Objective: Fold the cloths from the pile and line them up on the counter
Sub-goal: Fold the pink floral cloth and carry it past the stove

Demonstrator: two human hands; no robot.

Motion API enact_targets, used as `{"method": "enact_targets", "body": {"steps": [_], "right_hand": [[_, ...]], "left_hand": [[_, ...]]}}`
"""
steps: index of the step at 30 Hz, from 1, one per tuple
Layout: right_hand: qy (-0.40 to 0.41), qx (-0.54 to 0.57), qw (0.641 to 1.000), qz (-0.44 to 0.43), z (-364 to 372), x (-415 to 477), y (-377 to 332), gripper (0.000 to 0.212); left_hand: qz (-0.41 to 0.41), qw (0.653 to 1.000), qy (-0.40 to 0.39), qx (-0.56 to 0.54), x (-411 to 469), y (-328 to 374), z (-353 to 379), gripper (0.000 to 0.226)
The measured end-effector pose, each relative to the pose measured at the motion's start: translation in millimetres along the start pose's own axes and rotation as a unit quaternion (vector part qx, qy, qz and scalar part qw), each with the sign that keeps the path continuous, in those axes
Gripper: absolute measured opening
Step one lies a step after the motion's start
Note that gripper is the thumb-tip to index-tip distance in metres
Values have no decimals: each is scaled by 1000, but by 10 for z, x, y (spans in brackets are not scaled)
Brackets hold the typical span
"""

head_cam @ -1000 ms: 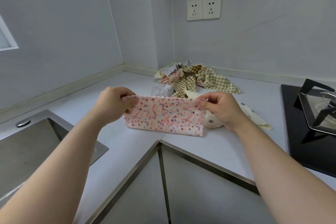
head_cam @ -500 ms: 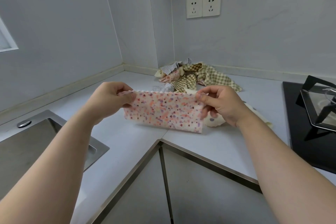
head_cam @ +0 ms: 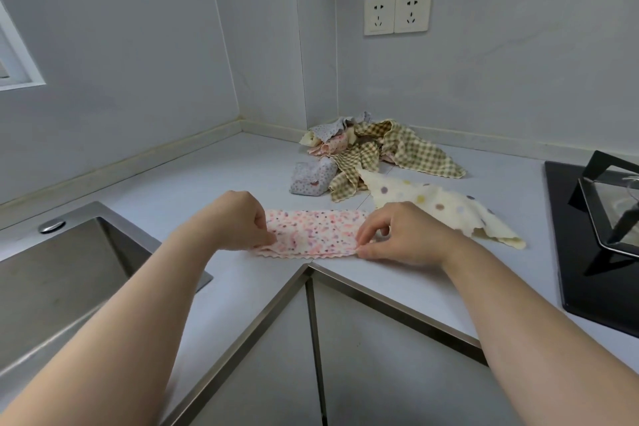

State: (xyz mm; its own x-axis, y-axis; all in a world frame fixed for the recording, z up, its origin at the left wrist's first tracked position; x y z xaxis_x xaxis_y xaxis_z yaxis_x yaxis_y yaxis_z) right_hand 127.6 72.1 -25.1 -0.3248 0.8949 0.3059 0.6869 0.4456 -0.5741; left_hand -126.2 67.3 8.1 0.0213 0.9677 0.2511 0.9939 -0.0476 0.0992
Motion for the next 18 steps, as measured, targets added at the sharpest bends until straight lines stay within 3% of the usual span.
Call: {"method": "enact_targets", "body": {"steps": [3, 5, 8, 10, 12, 15, 18], "right_hand": [[21, -5, 1000, -13, -10, 13, -71, 30], [94, -44, 993, -53, -40, 39, -125, 31], [177, -82, 975, -106, 13, 74, -265, 28], [137, -105, 980, -95, 164, 146, -356, 40], [47, -148, 985, -70, 372, 184, -408, 56], [-70, -199, 976, -61, 597, 128, -396, 62], [-95, -215, 972, -27, 613, 90, -307, 64]], "left_hand": [[34, 993, 76, 78, 16, 175, -72, 27], [57, 989, 132, 13, 15, 316, -25, 30], [88, 989, 103, -62, 8, 451, 243, 45], [92, 992, 54, -70, 3, 471, 447, 54], [85, 993, 12, -77, 4, 446, 611, 59], [97, 994, -32, -36, -4, 451, 741, 60], [86, 993, -74, -14, -2, 419, 764, 63]]}}
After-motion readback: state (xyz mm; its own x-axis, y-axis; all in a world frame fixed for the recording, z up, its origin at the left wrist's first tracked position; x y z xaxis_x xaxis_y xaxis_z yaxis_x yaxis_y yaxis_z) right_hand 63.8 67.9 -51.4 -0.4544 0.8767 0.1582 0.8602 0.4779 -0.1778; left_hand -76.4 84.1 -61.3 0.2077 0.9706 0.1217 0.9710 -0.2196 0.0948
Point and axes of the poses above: each hand's wrist, its own x-axis towards the middle knuckle, its own z-axis out of the palm, y = z × x, the point moved 7 cm from there along x, towards the middle knuckle, and after that the axes turned 15 degrees about y, right-handed, at the moved point
